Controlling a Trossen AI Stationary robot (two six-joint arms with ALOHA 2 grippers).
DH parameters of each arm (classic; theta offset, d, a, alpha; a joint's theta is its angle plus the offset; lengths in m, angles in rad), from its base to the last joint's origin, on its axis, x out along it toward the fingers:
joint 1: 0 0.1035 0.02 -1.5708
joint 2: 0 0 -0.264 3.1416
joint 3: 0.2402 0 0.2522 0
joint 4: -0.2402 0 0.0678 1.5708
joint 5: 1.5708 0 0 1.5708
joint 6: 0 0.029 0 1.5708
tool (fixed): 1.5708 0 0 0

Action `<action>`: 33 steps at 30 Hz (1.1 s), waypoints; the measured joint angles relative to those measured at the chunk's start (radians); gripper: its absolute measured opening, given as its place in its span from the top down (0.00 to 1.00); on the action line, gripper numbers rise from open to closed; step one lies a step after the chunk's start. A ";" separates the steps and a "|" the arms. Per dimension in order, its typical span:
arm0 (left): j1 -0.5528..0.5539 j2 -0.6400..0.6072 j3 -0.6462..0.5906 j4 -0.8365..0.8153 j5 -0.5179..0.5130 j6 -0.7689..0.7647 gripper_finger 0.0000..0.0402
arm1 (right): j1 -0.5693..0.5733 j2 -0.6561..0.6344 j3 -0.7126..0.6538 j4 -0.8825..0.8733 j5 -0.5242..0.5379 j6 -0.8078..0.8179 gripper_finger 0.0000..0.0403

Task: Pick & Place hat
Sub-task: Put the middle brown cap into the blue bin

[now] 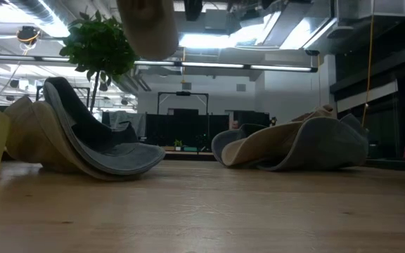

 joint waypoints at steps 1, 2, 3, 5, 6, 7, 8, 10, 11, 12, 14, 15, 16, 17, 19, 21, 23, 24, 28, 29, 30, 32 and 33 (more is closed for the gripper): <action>0.000 0.000 0.000 -0.002 -0.004 -0.007 0.75 | 0.000 -0.001 0.000 -0.013 0.019 0.000 0.98; -0.001 0.000 0.000 -0.004 -0.011 -0.014 0.73 | 0.000 -0.001 0.000 -0.026 0.037 0.000 0.98; -0.001 0.000 0.000 -0.007 -0.017 -0.019 0.71 | 0.000 -0.004 0.000 -0.041 0.055 0.002 0.98; -0.001 -0.003 -0.001 -0.014 -0.029 -0.031 0.67 | 0.000 -0.008 0.000 -0.072 0.100 0.007 0.99; -0.001 -0.007 -0.001 -0.016 -0.037 -0.039 0.65 | 0.000 -0.015 0.000 -0.097 0.124 0.008 0.99; -0.001 -0.013 -0.001 -0.014 -0.049 -0.048 0.63 | 0.002 -0.022 -0.001 -0.132 0.152 0.006 0.99; -0.002 -0.021 0.000 -0.015 -0.063 -0.055 0.62 | 0.005 -0.027 -0.001 -0.153 0.184 0.004 0.98; -0.002 -0.036 0.000 -0.023 -0.091 -0.065 0.58 | 0.011 -0.050 -0.002 -0.213 0.263 -0.006 0.98; -0.002 -0.046 0.000 -0.030 -0.097 -0.075 0.57 | 0.015 -0.063 -0.002 -0.234 0.299 -0.020 0.98; -0.002 -0.058 0.000 -0.039 -0.099 -0.090 0.56 | 0.019 -0.077 -0.002 -0.252 0.332 -0.032 0.98; -0.002 -0.087 0.000 -0.074 -0.085 -0.139 0.54 | 0.028 -0.101 -0.001 -0.292 0.381 -0.051 0.98; -0.002 -0.102 0.001 -0.097 -0.071 -0.170 0.53 | 0.031 -0.113 -0.001 -0.315 0.399 -0.055 0.98; -0.002 -0.116 0.001 -0.129 -0.053 -0.211 0.53 | 0.034 -0.121 -0.001 -0.337 0.412 -0.061 0.98; -0.001 -0.127 0.001 -0.155 -0.033 -0.262 0.52 | 0.037 -0.133 -0.001 -0.354 0.425 -0.062 0.98; 0.007 -0.149 0.001 -0.206 0.007 -0.359 0.52 | 0.043 -0.158 -0.001 -0.395 0.454 -0.057 0.98; 0.019 -0.167 0.001 -0.253 0.050 -0.457 0.53 | 0.049 -0.188 -0.001 -0.428 0.486 -0.027 0.98; 0.026 -0.177 0.001 -0.301 0.104 -0.553 0.53 | 0.051 -0.209 -0.001 -0.465 0.508 0.020 0.98; 0.031 -0.180 0.001 -0.323 0.135 -0.594 0.54 | 0.053 -0.216 -0.001 -0.486 0.508 0.049 0.98; 0.044 -0.180 0.001 -0.412 0.262 -0.712 0.55 | 0.055 -0.243 -0.001 -0.546 0.479 0.182 0.98; 0.044 -0.180 0.001 -0.429 0.295 -0.734 0.56 | 0.056 -0.251 -0.001 -0.555 0.455 0.219 0.98; 0.044 -0.179 0.001 -0.442 0.332 -0.753 0.56 | 0.056 -0.256 -0.001 -0.565 0.432 0.254 0.98; 0.044 -0.178 -0.010 -0.448 0.386 -0.780 0.57 | 0.056 -0.262 -0.001 -0.580 0.380 0.321 0.98; 0.044 -0.179 -0.022 -0.447 0.405 -0.790 0.58 | 0.056 -0.263 -0.001 -0.593 0.357 0.353 0.98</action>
